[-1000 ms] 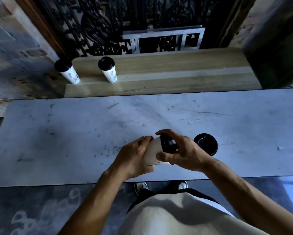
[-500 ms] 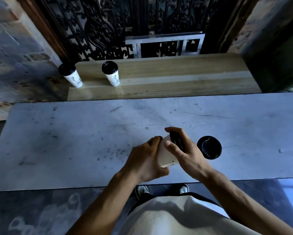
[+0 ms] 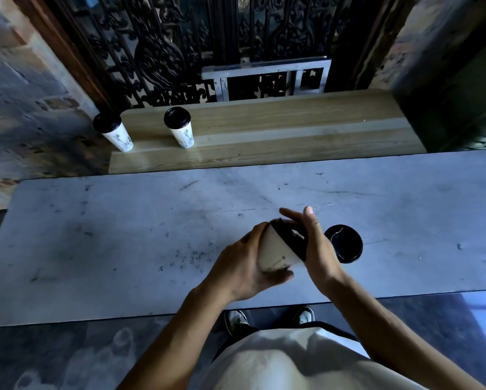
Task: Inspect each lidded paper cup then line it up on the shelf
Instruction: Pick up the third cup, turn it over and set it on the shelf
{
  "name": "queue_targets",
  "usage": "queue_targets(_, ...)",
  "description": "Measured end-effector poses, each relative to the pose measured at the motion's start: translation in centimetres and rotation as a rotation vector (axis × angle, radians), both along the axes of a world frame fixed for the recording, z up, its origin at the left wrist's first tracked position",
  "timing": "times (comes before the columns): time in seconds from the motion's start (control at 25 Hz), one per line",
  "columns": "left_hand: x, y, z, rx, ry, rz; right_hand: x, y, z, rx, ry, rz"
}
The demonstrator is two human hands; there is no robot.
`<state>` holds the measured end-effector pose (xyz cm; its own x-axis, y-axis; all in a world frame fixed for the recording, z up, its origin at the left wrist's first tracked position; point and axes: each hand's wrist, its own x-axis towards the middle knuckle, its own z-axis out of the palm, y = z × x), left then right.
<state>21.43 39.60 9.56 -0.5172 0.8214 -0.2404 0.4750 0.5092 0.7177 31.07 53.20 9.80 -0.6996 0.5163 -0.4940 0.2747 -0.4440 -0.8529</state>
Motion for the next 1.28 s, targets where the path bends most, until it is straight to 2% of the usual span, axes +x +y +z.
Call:
queue_targets(0.08, 0.3, -0.2, -0.1, 0.154, -0.311, 0.148, -0.3, 0.0, -0.2, -0.211, 0.092, -0.133)
queue_targets(0.12, 0.5, -0.2, -0.3, 0.217, -0.390, 0.249, -0.3, 0.0, -0.3, -0.282, 0.128, -0.157)
queue_targets(0.2, 0.9, 0.2, -0.7, 0.269, -0.419, 0.400, -0.3, -0.3, -0.7, -0.296, 0.143, -0.116)
queue_targets(0.32, 1.8, 0.6, -1.4, 0.338, -0.464, 0.485, -0.1, -0.8, -1.5, -0.214, 0.117, 0.038)
queue_targets(0.52, 2.8, 0.8, -2.1, 0.334, -0.522, 0.600, 0.4, -1.1, -2.3, -0.206, 0.072, 0.039)
queue_targets(0.88, 1.8, 1.0, -0.7, 0.216, -0.469, 0.581, 0.5, 0.5, -2.5, -0.110, 0.067, 0.033)
queue_targets(1.04, 1.6, 1.0, -0.1, 0.337, -0.267, 0.646, 0.3, 1.5, -2.3, -0.061, 0.040, 0.019)
queue_targets(1.16, 1.8, 1.4, 0.6, 0.450, -0.137, 0.581, 0.3, 2.0, -1.5, -0.053, 0.027, 0.005)
queue_targets(1.28, 2.6, 2.1, 1.3, 0.448, -0.015, 0.537, 0.4, 2.6, -1.2, -0.058, 0.052, 0.016)
